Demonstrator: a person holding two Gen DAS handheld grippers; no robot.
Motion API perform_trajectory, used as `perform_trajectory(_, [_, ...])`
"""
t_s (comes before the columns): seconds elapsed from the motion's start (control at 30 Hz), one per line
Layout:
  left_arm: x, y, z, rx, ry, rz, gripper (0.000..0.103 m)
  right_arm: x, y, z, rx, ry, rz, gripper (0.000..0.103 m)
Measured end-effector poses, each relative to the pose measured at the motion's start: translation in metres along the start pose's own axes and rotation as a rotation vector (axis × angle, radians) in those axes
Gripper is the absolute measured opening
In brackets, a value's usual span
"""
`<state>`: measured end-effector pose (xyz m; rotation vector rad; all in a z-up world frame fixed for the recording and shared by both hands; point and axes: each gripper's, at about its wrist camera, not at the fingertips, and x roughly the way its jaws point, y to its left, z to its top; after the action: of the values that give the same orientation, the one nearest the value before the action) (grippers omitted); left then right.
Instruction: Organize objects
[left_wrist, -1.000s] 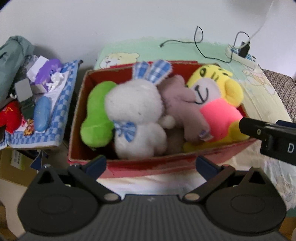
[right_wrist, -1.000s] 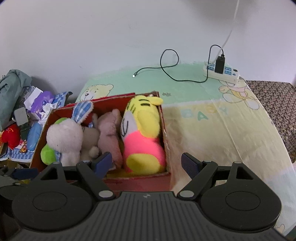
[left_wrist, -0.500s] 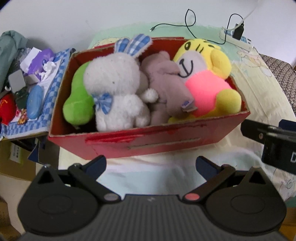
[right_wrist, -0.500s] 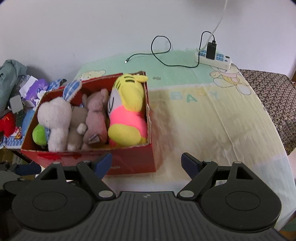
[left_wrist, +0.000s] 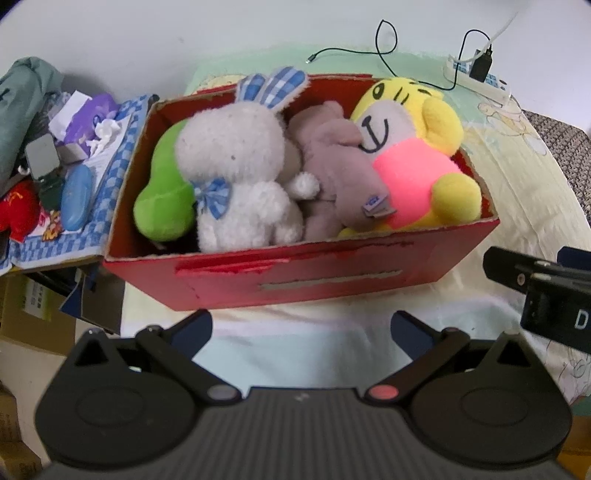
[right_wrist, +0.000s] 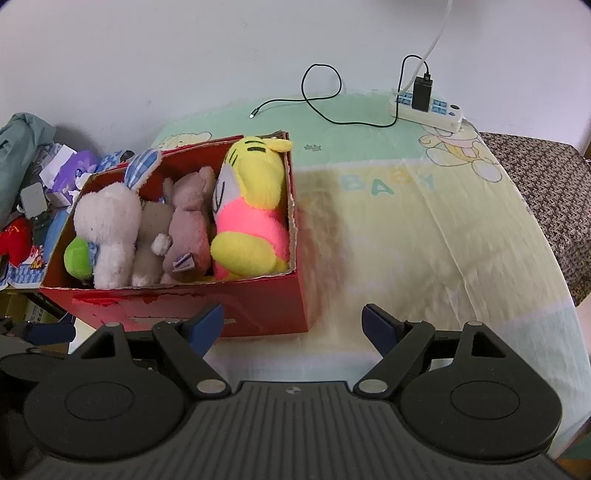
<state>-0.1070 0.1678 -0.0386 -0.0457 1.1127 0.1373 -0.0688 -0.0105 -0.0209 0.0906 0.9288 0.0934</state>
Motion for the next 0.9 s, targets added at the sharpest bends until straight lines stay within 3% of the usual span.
perform_trajectory(0.9, [-0.014, -0.046, 0.031, 0.121, -0.142, -0.060, 0.103, -0.009, -0.059, 0.007, 0.173, -0.053, -0.158, 0.085])
